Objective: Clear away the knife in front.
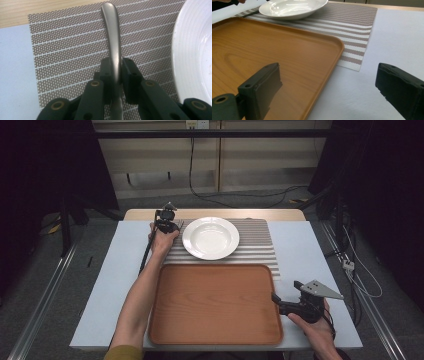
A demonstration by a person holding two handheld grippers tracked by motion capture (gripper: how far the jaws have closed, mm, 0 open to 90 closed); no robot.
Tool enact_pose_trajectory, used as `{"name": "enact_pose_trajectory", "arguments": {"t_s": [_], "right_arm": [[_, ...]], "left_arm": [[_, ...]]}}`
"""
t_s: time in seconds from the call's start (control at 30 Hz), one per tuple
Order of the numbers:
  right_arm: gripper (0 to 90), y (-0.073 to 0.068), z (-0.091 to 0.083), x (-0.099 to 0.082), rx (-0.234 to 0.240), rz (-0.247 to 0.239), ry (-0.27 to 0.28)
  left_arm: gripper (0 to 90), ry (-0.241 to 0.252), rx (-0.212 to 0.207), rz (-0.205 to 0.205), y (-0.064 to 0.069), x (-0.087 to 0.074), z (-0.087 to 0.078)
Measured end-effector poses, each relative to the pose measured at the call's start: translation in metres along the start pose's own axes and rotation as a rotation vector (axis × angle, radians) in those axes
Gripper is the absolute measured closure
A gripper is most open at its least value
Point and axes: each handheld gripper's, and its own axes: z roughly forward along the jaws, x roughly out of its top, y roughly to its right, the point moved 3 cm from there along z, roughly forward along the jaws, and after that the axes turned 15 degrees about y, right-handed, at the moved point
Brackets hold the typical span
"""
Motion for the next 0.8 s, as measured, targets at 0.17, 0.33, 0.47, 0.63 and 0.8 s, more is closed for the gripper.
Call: {"name": "enact_pose_trajectory", "arguments": {"t_s": [0.17,0.33,0.47,0.63,0.8], "right_arm": [[5.9,0.000,0.001,0.000,0.000,-0.002,0.000],[5.9,-0.001,0.001,0.000,0.000,-0.003,-0.004],[5.9,-0.001,0.001,0.000,0.000,-0.002,-0.003],[5.9,-0.001,0.000,0.000,-0.001,-0.001,-0.001],[5.9,-0.001,0.001,0.000,-0.001,-0.006,-0.001]], "left_arm": [[80.2,0.007,-0.009,-0.014,-0.002,0.000,-0.001],[80.2,-0.001,-0.020,-0.013,-0.002,-0.001,-0.004],[80.2,-0.005,-0.022,-0.017,-0.002,0.000,-0.007],[80.2,0.014,-0.033,-0.022,-0.003,0.005,-0.015],[80.2,0.026,-0.047,-0.006,-0.003,0.008,-0.026]]}}
